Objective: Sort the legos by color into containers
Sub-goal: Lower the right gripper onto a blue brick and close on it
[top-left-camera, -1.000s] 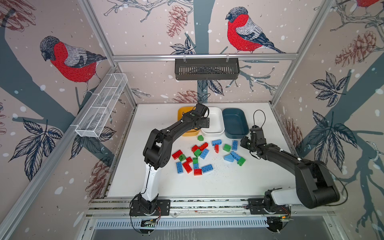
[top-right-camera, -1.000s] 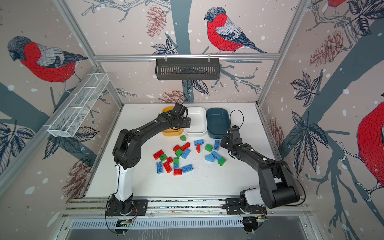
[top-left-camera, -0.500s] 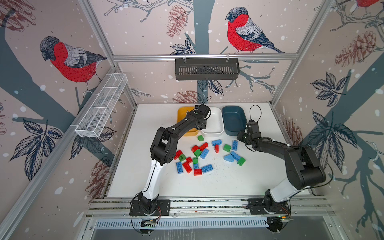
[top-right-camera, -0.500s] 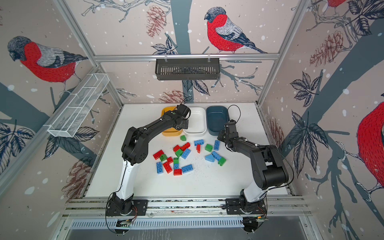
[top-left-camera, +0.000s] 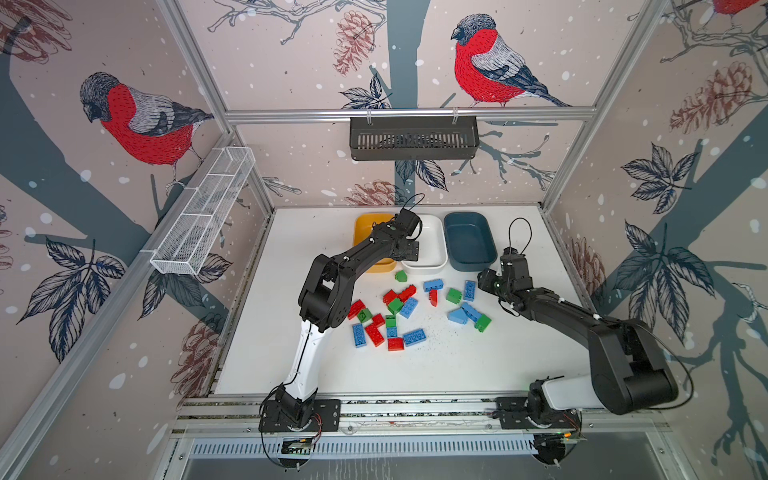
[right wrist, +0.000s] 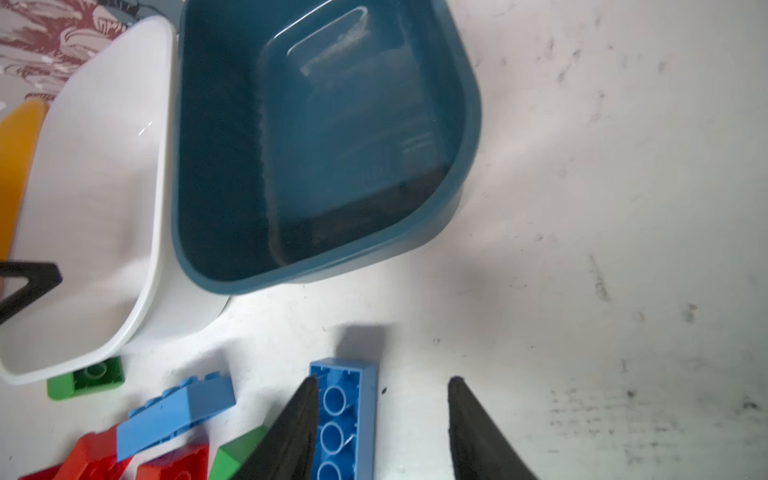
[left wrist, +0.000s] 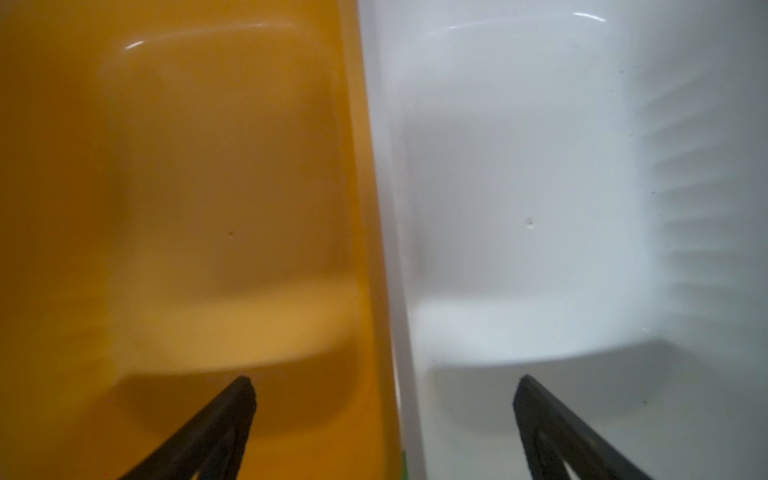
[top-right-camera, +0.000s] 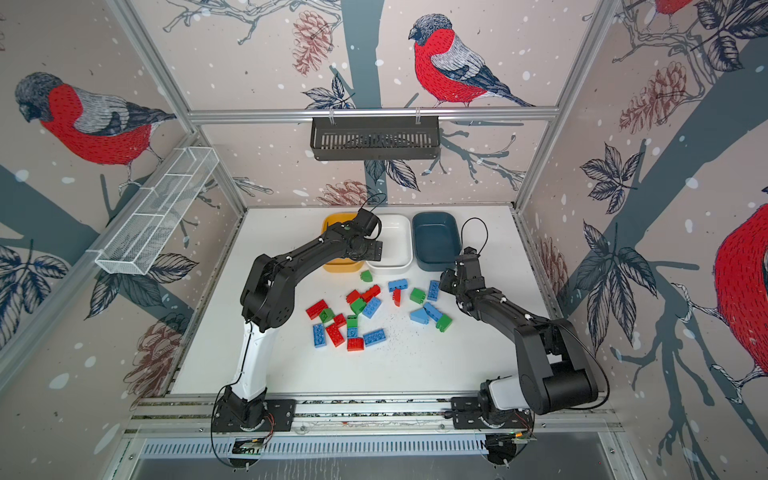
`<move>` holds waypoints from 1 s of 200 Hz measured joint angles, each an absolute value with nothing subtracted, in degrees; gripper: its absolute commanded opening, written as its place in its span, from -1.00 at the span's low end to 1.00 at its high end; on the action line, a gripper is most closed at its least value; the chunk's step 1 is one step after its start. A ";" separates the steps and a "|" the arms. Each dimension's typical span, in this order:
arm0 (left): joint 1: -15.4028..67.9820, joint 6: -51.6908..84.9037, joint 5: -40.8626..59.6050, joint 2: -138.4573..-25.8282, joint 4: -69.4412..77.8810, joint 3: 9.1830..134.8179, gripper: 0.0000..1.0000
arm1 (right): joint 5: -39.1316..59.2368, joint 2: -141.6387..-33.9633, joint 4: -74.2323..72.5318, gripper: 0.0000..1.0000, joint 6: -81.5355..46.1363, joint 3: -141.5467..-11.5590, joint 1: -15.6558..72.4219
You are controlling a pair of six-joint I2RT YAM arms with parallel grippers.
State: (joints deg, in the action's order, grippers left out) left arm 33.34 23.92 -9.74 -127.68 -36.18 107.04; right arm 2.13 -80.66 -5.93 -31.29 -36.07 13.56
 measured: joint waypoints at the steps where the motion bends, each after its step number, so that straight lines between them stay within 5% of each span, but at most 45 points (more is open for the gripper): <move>1: 33.34 23.90 -9.32 -127.83 -36.14 107.26 0.95 | 2.22 -80.66 -5.93 0.26 -31.24 -36.05 13.61; 62: 33.34 23.53 0.16 -132.00 -34.94 112.29 0.95 | 3.27 -86.37 -1.72 0.37 -29.58 -40.25 19.22; 200: 33.41 23.51 -0.40 -126.80 -34.50 108.84 0.95 | -5.85 -89.25 3.16 -0.47 -29.74 -41.71 22.55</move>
